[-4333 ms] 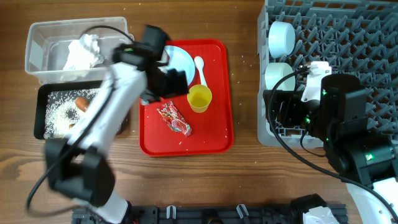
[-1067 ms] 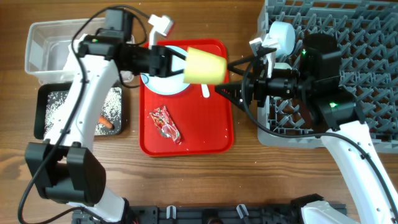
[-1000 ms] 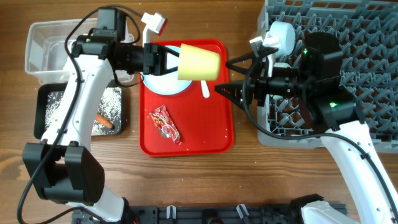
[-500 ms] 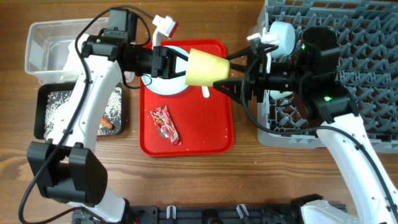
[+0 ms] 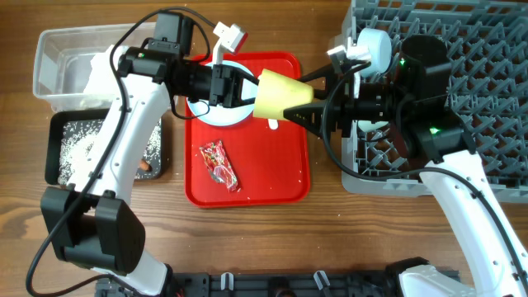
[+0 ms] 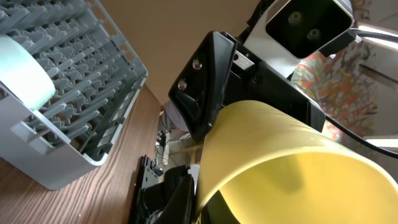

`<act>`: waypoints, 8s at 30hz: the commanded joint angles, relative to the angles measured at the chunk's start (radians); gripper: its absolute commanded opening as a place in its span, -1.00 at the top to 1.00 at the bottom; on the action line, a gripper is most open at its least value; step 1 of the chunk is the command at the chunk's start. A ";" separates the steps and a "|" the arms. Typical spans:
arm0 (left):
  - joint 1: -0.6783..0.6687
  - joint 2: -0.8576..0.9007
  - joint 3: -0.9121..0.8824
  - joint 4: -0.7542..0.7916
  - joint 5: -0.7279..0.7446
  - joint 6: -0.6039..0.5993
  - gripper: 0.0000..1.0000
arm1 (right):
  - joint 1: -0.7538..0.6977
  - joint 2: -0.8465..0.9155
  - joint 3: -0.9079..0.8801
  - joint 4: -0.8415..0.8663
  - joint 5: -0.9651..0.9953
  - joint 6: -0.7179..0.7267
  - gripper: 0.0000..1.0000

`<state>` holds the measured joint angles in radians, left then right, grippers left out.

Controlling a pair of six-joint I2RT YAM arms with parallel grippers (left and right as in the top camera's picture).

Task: Sort waste into correct bins and load items into the dishwasher rack
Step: 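Hand the yellow cup from the left gripper to the right gripper, then place the yellow cup into the dish rack with the right gripper, then reach the left gripper down to the red wrapper on the tray, then grasp the red wrapper with the left gripper and drop it into the clear bin, then reach the right gripper to the light blue plate rim on the red tray, then lift the light blue plate with the right gripper and carry it to the rack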

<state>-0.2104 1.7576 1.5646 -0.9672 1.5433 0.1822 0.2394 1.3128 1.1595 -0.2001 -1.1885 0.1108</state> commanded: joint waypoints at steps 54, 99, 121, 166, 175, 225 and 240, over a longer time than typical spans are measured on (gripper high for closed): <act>-0.225 0.080 0.010 0.006 -1.381 -0.460 0.06 | -0.272 0.052 0.077 -1.059 1.087 0.075 -0.05; -0.187 -0.060 -0.571 0.241 -1.568 -0.769 -0.43 | -0.011 0.142 0.285 -0.969 0.970 0.072 -0.94; -0.148 -0.117 -0.486 0.160 -1.564 -0.707 0.92 | -0.011 0.142 0.285 -0.983 0.985 0.072 -0.94; 0.330 -0.363 -0.089 -0.091 -1.686 -0.586 -1.00 | 0.064 0.182 0.285 -0.637 0.917 0.028 -0.85; 0.330 -0.377 -0.090 -0.111 -1.686 -0.586 -0.99 | 0.221 0.421 0.285 -0.226 0.952 0.313 -0.53; 0.330 -0.377 -0.090 -0.111 -1.686 -0.586 -1.00 | 0.257 0.723 0.288 -0.102 0.810 0.469 0.91; 0.330 -0.377 -0.090 -0.111 -1.686 -0.586 -1.00 | 0.008 0.113 0.288 -0.382 1.267 0.223 0.91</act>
<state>0.1200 1.3891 1.4693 -1.0779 -0.1482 -0.3950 0.2958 1.4860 1.4425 -0.5404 -0.2256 0.4049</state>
